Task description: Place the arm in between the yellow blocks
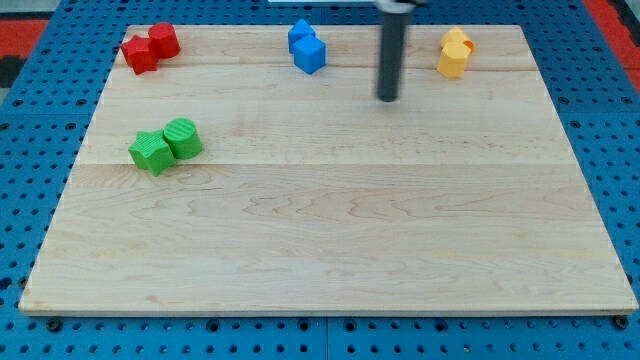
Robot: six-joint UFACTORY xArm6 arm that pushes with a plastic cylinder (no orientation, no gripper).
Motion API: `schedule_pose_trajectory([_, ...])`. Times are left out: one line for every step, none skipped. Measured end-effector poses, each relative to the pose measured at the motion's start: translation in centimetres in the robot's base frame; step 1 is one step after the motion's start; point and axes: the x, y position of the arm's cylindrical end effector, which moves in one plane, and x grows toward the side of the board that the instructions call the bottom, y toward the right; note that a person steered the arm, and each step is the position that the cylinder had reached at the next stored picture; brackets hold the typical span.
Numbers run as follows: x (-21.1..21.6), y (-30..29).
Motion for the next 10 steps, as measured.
schedule_pose_trajectory([-1.1, 7.3])
schedule_pose_trajectory([-5.4, 9.1])
schedule_pose_trajectory([-7.1, 9.7])
schedule_pose_trajectory([-7.8, 9.6])
schedule_pose_trajectory([-8.4, 9.1])
schedule_pose_trajectory([-8.4, 8.3])
schedule_pose_trajectory([-8.4, 6.8])
schedule_pose_trajectory([-8.4, 5.2])
schedule_pose_trajectory([-8.0, 7.2])
schedule_pose_trajectory([-6.6, 10.3])
